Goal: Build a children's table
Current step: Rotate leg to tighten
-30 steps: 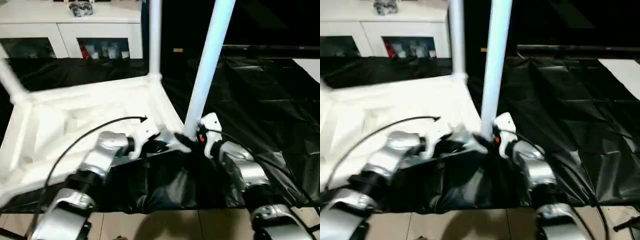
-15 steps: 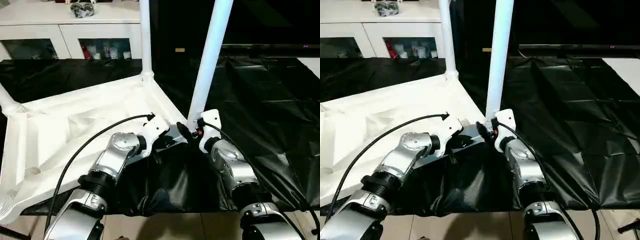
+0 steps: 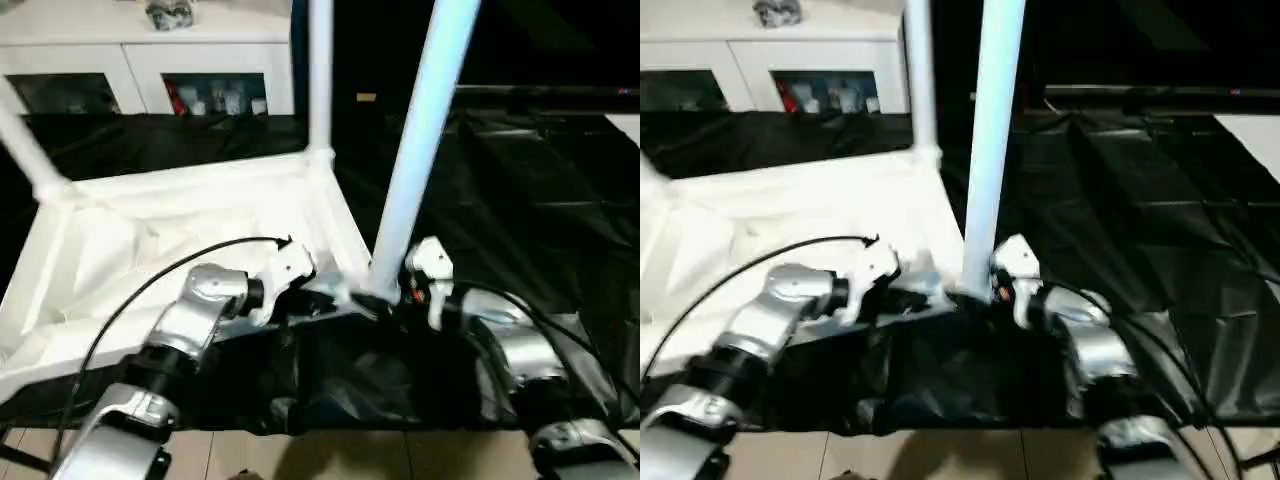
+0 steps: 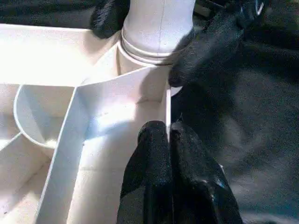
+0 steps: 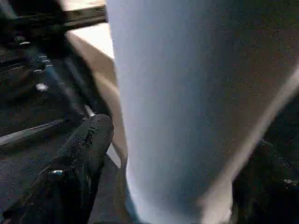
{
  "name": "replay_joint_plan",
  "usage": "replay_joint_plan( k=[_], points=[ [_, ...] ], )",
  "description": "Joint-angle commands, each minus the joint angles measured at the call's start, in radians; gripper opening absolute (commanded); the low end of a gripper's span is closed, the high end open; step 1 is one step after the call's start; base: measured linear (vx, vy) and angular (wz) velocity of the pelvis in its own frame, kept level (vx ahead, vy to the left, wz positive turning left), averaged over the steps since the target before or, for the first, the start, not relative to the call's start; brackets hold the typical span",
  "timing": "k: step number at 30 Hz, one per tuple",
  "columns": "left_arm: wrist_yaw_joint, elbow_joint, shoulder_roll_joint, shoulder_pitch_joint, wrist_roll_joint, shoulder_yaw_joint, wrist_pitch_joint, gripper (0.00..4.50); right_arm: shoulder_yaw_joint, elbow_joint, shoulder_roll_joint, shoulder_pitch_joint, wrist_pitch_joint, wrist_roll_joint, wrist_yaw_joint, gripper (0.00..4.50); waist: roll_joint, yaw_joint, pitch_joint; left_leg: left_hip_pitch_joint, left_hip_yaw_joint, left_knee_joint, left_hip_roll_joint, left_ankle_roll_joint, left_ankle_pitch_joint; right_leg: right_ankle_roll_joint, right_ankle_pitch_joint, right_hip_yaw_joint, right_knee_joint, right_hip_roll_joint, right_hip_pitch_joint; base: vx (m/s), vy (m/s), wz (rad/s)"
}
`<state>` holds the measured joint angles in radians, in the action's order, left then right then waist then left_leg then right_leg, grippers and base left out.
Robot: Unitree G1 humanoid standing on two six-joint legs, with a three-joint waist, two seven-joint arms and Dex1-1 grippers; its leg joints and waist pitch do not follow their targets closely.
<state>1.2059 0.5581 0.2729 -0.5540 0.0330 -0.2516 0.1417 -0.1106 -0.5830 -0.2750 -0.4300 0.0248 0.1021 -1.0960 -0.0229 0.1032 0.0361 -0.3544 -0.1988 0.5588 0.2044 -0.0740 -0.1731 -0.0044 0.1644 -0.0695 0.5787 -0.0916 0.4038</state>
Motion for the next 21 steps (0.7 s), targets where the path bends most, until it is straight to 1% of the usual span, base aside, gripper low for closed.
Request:
replay_joint_plan(
  k=[1, 2, 3, 4, 5, 6, 8, 9, 10, 11, 12, 13, 14, 18, 21],
  points=[
    [0.020, -0.032, -0.015, -0.013, -0.025, -0.019, -0.021, 0.00, -0.092, 0.054, 0.010, 0.017, -0.027, 0.023, -0.136, 3.73, 0.007, 0.002, -0.054, 0.007, 0.010, -0.057, 0.030, 0.076, -0.258, -0.219, 0.251, 0.037, -0.062, -0.049, -0.046, 0.000, 0.000, 0.00],
    [0.025, -0.027, -0.009, -0.017, -0.025, -0.018, -0.023, 0.00, -0.101, 0.062, 0.000, 0.020, -0.033, 0.022, -0.156, 3.73, 0.007, 0.005, -0.054, 0.005, 0.010, -0.057, 0.030, 0.077, -0.253, -0.222, 0.242, 0.037, -0.061, -0.048, -0.047, 0.000, 0.000, 0.00],
    [0.032, -0.018, -0.003, -0.022, -0.025, -0.015, -0.026, 0.00, -0.113, 0.072, -0.016, 0.024, -0.040, 0.021, -0.184, 3.59, 0.006, 0.008, -0.054, 0.005, 0.010, -0.057, 0.031, 0.075, -0.250, -0.222, 0.240, 0.037, -0.060, -0.049, -0.047, 0.000, 0.000, 0.00],
    [0.034, -0.017, -0.002, -0.023, -0.025, -0.014, -0.026, 0.00, -0.116, 0.075, -0.019, 0.025, -0.043, 0.022, -0.190, 3.49, 0.008, 0.010, -0.055, 0.006, 0.010, -0.056, 0.030, 0.073, -0.247, -0.223, 0.240, 0.037, -0.060, -0.050, -0.047, 0.000, 0.000, 0.00],
    [0.038, -0.013, 0.002, -0.026, -0.026, -0.012, -0.028, 0.00, -0.120, 0.080, -0.025, 0.027, -0.049, 0.024, -0.202, 3.49, 0.008, 0.011, -0.054, 0.006, 0.010, -0.056, 0.030, 0.072, -0.245, -0.223, 0.240, 0.037, -0.060, -0.049, -0.047, 0.000, 0.000, 0.00],
    [0.044, -0.009, 0.006, -0.028, -0.027, -0.010, -0.027, 0.00, -0.125, 0.090, -0.033, 0.031, -0.058, 0.031, -0.217, 3.38, 0.010, 0.012, -0.054, 0.006, 0.010, -0.056, 0.031, 0.070, -0.243, -0.222, 0.244, 0.037, -0.060, -0.051, -0.047, 0.000, 0.000, 0.00],
    [0.051, -0.008, 0.011, -0.028, -0.029, -0.010, -0.025, 0.00, -0.130, 0.104, -0.040, 0.035, -0.074, 0.038, -0.233, 3.31, 0.008, 0.014, -0.054, 0.007, 0.011, -0.057, 0.031, 0.068, -0.247, -0.220, 0.253, 0.037, -0.061, -0.050, -0.047, 0.000, 0.000, 0.00],
    [0.056, -0.008, 0.014, -0.028, -0.032, -0.010, -0.025, 0.00, -0.134, 0.114, -0.045, 0.039, -0.087, 0.043, -0.247, 3.09, 0.009, 0.013, -0.054, 0.005, 0.011, -0.057, 0.031, 0.066, -0.249, -0.219, 0.255, 0.037, -0.060, -0.051, -0.047, 0.000, 0.000, 0.00],
    [0.056, -0.008, 0.014, -0.028, -0.032, -0.010, -0.025, 0.00, -0.134, 0.114, -0.045, 0.039, -0.087, 0.043, -0.247, 3.09, 0.009, 0.014, -0.055, 0.006, 0.011, -0.057, 0.031, 0.064, -0.245, -0.218, 0.253, 0.036, -0.060, -0.051, -0.047, 0.000, 0.000, 0.00],
    [0.056, -0.008, 0.014, -0.028, -0.032, -0.010, -0.025, 0.00, -0.134, 0.114, -0.045, 0.039, -0.087, 0.043, -0.247, 3.00, 0.008, 0.014, -0.054, 0.006, 0.011, -0.057, 0.031, 0.063, -0.245, -0.218, 0.252, 0.037, -0.060, -0.051, -0.046, 0.000, 0.000, 0.00],
    [0.064, -0.007, 0.018, -0.027, -0.036, -0.010, -0.023, 0.00, -0.141, 0.128, -0.051, 0.044, -0.102, 0.048, -0.265, 3.00, 0.010, 0.014, -0.054, 0.006, 0.011, -0.057, 0.030, 0.062, -0.245, -0.218, 0.253, 0.036, -0.060, -0.050, -0.047, 0.000, 0.000, 0.00],
    [0.077, -0.010, 0.023, -0.025, -0.041, -0.012, -0.016, 0.00, -0.148, 0.139, -0.054, 0.047, -0.117, 0.052, -0.282, 2.79, 0.010, 0.016, -0.055, 0.007, 0.011, -0.056, 0.030, 0.063, -0.244, -0.216, 0.254, 0.037, -0.060, -0.050, -0.046, 0.000, 0.000, 0.00],
    [0.077, -0.010, 0.023, -0.025, -0.041, -0.012, -0.016, 0.00, -0.148, 0.139, -0.054, 0.047, -0.117, 0.052, -0.282, 2.79, 0.010, 0.016, -0.055, 0.006, 0.010, -0.056, 0.030, 0.067, -0.241, -0.217, 0.251, 0.037, -0.060, -0.050, -0.048, 0.000, 0.000, 0.00],
    [0.092, -0.018, 0.027, -0.019, -0.049, -0.015, -0.008, 0.00, -0.154, 0.148, -0.051, 0.055, -0.140, 0.059, -0.299, 2.52, 0.009, 0.018, -0.056, 0.004, 0.012, -0.056, 0.031, 0.064, -0.235, -0.219, 0.243, 0.036, -0.058, -0.051, -0.048, 0.000, 0.000, 0.00],
    [0.085, -0.020, 0.025, -0.017, -0.052, -0.013, -0.008, 0.00, -0.154, 0.148, -0.046, 0.060, -0.143, 0.060, -0.294, 2.50, 0.009, 0.018, -0.056, 0.005, 0.011, -0.055, 0.030, 0.059, -0.238, -0.219, 0.243, 0.036, -0.058, -0.052, -0.048, 0.000, 0.000, 0.00]
  ],
)
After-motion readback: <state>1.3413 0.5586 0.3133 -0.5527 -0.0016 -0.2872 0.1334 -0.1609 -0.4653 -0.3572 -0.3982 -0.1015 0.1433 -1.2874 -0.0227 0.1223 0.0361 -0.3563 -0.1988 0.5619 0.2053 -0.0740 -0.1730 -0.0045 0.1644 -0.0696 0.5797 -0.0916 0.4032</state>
